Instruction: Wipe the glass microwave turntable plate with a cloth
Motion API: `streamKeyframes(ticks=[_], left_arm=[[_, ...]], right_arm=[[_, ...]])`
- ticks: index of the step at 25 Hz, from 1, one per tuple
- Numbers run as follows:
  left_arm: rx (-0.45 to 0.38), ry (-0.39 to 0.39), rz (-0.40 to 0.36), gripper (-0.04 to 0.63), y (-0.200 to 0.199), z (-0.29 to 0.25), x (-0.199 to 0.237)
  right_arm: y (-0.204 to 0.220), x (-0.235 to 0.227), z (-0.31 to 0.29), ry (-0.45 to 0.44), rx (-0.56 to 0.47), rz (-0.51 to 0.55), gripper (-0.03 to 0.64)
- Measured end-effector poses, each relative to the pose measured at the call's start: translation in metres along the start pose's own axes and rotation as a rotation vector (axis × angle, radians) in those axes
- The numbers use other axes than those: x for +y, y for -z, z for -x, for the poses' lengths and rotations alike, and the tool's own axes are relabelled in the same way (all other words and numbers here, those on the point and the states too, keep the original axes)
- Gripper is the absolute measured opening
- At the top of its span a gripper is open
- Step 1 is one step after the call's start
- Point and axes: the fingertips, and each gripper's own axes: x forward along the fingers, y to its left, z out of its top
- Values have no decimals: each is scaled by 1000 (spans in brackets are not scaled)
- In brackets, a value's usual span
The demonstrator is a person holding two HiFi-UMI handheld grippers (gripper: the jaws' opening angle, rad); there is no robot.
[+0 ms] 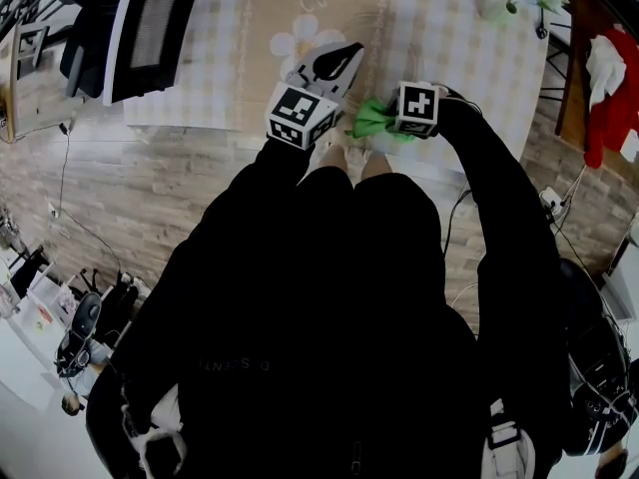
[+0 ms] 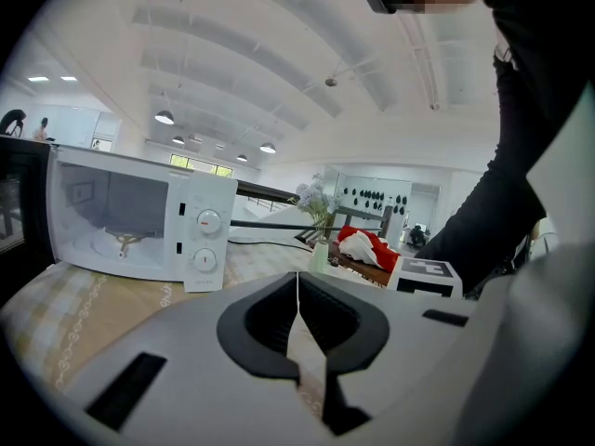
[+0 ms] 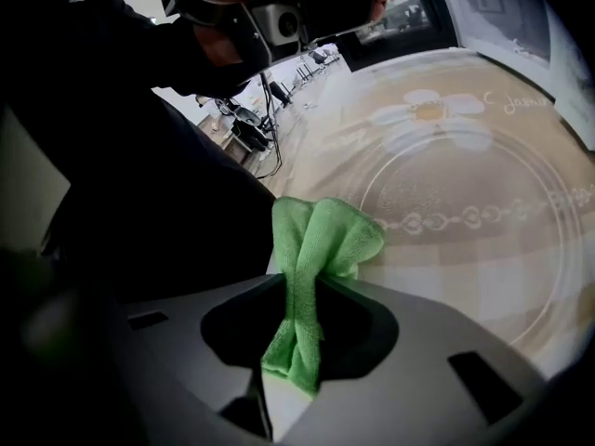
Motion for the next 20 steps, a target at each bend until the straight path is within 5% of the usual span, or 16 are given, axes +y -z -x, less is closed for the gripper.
streamKeyframes(ticks=[12, 20], left_arm=[[-24, 35, -24, 21, -16, 1, -9], [-37, 64, -35, 21, -25, -4, -20]], right_arm=[[11, 0, 29, 73, -5, -44, 109], [28, -56, 93, 314, -27, -78, 112]])
